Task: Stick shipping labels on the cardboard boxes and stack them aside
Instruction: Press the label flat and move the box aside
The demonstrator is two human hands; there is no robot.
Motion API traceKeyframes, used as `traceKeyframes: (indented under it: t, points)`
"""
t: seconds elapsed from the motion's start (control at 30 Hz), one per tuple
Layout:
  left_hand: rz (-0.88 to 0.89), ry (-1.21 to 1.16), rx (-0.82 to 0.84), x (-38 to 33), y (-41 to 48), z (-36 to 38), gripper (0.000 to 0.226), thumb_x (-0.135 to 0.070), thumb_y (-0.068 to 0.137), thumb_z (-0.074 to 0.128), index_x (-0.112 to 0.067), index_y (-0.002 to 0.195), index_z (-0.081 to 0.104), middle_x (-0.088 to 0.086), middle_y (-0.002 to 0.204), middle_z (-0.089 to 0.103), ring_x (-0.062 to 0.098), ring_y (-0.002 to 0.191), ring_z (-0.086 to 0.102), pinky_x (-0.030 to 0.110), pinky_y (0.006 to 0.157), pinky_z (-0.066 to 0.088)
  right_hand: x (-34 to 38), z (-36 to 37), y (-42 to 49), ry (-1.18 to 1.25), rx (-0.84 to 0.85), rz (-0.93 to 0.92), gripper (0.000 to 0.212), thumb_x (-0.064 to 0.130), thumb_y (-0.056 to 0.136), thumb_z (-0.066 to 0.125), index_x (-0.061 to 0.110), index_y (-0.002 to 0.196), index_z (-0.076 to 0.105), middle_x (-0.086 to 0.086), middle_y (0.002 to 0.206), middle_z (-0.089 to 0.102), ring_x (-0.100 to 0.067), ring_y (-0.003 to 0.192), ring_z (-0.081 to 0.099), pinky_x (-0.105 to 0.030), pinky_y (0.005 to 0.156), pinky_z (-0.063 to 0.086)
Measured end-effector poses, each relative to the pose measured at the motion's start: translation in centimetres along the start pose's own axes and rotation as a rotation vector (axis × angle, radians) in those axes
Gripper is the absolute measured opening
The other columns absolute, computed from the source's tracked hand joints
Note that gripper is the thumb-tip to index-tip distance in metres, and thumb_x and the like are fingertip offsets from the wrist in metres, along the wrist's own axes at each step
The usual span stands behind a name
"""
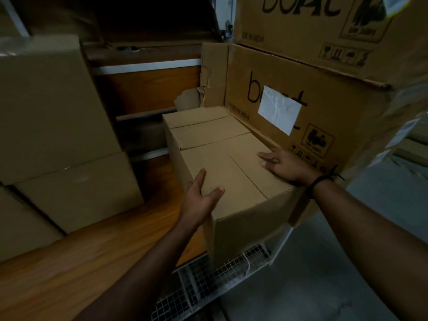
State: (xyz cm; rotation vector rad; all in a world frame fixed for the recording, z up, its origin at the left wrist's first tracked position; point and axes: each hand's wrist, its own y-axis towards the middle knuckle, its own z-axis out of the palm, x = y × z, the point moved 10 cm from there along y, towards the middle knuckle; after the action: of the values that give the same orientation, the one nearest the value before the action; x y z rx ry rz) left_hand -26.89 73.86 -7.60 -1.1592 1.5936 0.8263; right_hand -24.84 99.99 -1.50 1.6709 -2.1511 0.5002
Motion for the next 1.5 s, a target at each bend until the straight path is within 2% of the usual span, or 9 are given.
traceKeyframes:
  t: [0.1, 0.2, 0.27, 0.33, 0.4, 0.7, 0.83, 1.07, 1.5]
  points:
    - [-0.005, 0.018, -0.027, -0.1, 0.4, 0.6, 0.088, -0.064, 0.074, 0.065, -0.045, 0.150, 0.025, -0.001, 0.162, 0.021, 0.026, 0.143, 0.032, 0.044, 0.105, 0.045, -0.7, -0.2, 1.1, 0.021, 0.016, -0.023, 0.042, 0.041, 0.096, 0.053, 0.035, 0.138, 0.052, -0.006, 0.155, 0.033, -0.025, 0.141, 0.030, -0.033, 0.108, 0.022]
    - [0.010, 0.017, -0.038, -0.4, 0.5, 1.5, 0.079, -0.048, 0.087, 0.067, -0.038, 0.153, 0.025, 0.001, 0.162, 0.020, 0.021, 0.135, 0.040, 0.013, 0.074, 0.050, -1.2, -0.5, 1.5, 0.044, 0.032, -0.039, 0.042, 0.039, 0.096, 0.055, 0.033, 0.138, 0.053, -0.006, 0.156, 0.031, -0.025, 0.143, 0.028, -0.032, 0.108, 0.020]
    - [0.009, 0.005, -0.038, -0.4, 0.6, 2.2, 0.077, -0.043, 0.089, 0.067, -0.036, 0.153, 0.025, 0.001, 0.161, 0.021, 0.007, 0.115, 0.050, 0.007, 0.062, 0.046, -1.6, -0.8, 1.8, 0.030, 0.036, -0.036, 0.043, 0.039, 0.096, 0.054, 0.033, 0.138, 0.052, -0.007, 0.157, 0.028, -0.026, 0.144, 0.026, -0.038, 0.112, 0.020]
    - [0.024, 0.001, -0.041, -0.8, 0.5, 2.5, 0.081, -0.052, 0.084, 0.068, -0.041, 0.152, 0.025, -0.001, 0.161, 0.022, 0.006, 0.111, 0.053, 0.024, 0.078, 0.055, -1.6, -1.1, 1.8, -0.016, 0.037, -0.043, 0.043, 0.036, 0.097, 0.054, 0.029, 0.139, 0.052, -0.007, 0.157, 0.029, -0.027, 0.143, 0.026, -0.038, 0.114, 0.020]
    - [0.018, -0.004, -0.040, -1.1, 0.4, 2.8, 0.088, -0.062, 0.076, 0.067, -0.045, 0.150, 0.024, -0.002, 0.161, 0.021, 0.022, 0.133, 0.044, 0.042, 0.094, 0.054, -1.2, -1.3, 2.1, -0.099, 0.019, -0.078, 0.042, 0.032, 0.097, 0.055, 0.026, 0.139, 0.053, -0.007, 0.157, 0.028, -0.026, 0.143, 0.027, -0.035, 0.114, 0.021]
    - [0.069, -0.030, -0.085, -1.8, -1.0, 2.4, 0.078, -0.055, 0.086, 0.064, -0.029, 0.151, 0.032, 0.001, 0.157, 0.033, 0.021, 0.142, 0.035, 0.040, 0.107, 0.041, 2.0, 2.3, -0.2, -0.210, 0.089, -0.261, 0.059, 0.066, 0.090, 0.044, 0.043, 0.145, 0.038, 0.002, 0.160, 0.022, -0.021, 0.147, 0.018, -0.043, 0.117, 0.016]
    - [0.047, 0.015, -0.021, -1.7, -1.0, 2.2, 0.086, -0.062, 0.076, 0.064, -0.029, 0.150, 0.035, 0.001, 0.157, 0.033, 0.025, 0.144, 0.031, 0.053, 0.112, 0.037, 2.2, 2.6, -0.3, -0.254, 0.077, -0.272, 0.063, 0.070, 0.089, 0.040, 0.043, 0.145, 0.036, 0.001, 0.160, 0.023, -0.022, 0.147, 0.018, -0.046, 0.119, 0.015]
    - [0.054, 0.055, -0.111, -1.4, -2.3, -3.1, 0.075, -0.055, 0.088, 0.063, -0.034, 0.152, 0.030, 0.000, 0.156, 0.036, 0.023, 0.140, 0.037, 0.046, 0.109, 0.039, 7.1, 2.3, -1.5, -0.129, 0.036, -0.326, 0.066, 0.069, 0.086, 0.046, 0.044, 0.146, 0.035, 0.004, 0.160, 0.022, -0.021, 0.145, 0.022, -0.043, 0.115, 0.023]
    - [0.048, 0.071, -0.520, 0.4, -5.1, -30.2, 0.069, -0.040, 0.087, 0.069, -0.029, 0.149, 0.039, 0.006, 0.153, 0.040, 0.021, 0.140, 0.037, 0.027, 0.102, 0.034, 30.3, 8.8, 0.4, 0.152, 0.043, -0.553, 0.092, 0.057, 0.077, 0.072, 0.049, 0.150, 0.016, 0.006, 0.160, 0.021, -0.019, 0.145, 0.024, -0.047, 0.112, 0.033]
